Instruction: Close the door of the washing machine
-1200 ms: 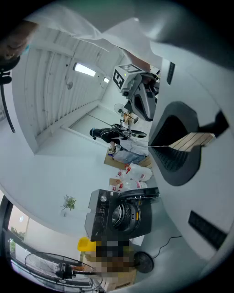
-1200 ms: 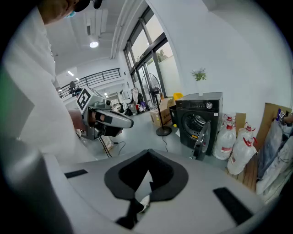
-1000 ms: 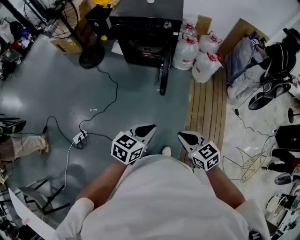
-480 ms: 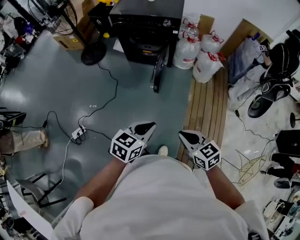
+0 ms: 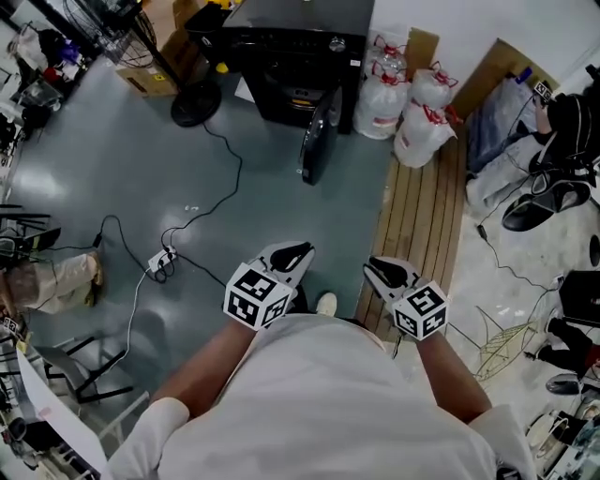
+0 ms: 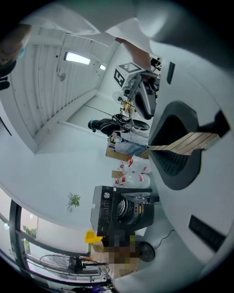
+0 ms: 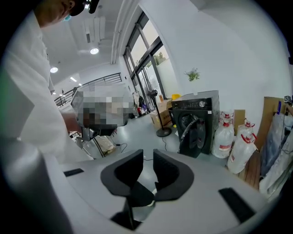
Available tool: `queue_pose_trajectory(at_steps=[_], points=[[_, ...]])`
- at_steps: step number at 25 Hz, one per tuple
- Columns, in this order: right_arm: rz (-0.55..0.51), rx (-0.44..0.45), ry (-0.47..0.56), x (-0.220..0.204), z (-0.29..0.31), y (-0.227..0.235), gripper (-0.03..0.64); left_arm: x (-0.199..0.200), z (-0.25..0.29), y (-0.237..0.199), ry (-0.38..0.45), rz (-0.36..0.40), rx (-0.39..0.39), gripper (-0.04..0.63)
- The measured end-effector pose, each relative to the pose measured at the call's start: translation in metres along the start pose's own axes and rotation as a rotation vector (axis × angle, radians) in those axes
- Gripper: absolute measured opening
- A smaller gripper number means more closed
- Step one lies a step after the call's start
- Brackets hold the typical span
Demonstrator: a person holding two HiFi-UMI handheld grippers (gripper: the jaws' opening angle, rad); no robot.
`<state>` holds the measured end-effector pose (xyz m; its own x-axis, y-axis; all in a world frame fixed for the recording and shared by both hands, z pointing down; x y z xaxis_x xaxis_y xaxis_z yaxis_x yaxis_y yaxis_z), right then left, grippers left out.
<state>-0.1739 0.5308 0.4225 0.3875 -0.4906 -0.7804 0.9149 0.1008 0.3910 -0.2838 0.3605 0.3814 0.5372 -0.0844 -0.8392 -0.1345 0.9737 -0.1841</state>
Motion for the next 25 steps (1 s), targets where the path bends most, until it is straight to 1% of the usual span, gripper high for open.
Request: queue_pose_trajectory(at_steps=[5,8,13,17,21,23,25], points=[[-0.020,0.007,-0.019,0.013,0.017,0.022,0.089,0.011,0.017,-0.027,0.004,0.001,0.001,0.033],[-0.062,0.003,-0.050,0.035,0.034,0.043,0.091,0.025,0.034,-0.057,0.019,0.006,-0.001,0.054],[-0.172,0.000,-0.105,0.099,0.071,0.081,0.090,0.058,0.060,-0.119,0.033,-0.024,0.005,0.054],[-0.271,-0.002,-0.136,0.149,0.115,0.112,0.091,0.083,0.074,-0.167,0.045,-0.005,-0.007,0.054],[-0.366,-0.005,-0.199,0.181,0.164,0.138,0.095,0.092,0.079,-0.206,0.042,-0.014,-0.022,0.054],[-0.418,0.008,-0.237,0.195,0.187,0.148,0.097,0.097,0.079,-0.224,0.050,-0.015,-0.010,0.054],[-0.472,0.028,-0.278,0.207,0.208,0.159,0.100,0.102,0.079,-0.242,0.066,-0.037,0.016,0.052]])
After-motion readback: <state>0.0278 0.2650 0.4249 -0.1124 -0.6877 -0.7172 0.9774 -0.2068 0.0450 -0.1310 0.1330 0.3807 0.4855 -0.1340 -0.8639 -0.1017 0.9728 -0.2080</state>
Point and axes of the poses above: the fingertips, and each gripper's own axes: z forward along the fingers, y to its right, x out of its top, the point moved 6 cm from there along -z, backward along the fingers, and after that the axes turned 7 degrees about z, right-handed, at the moved point
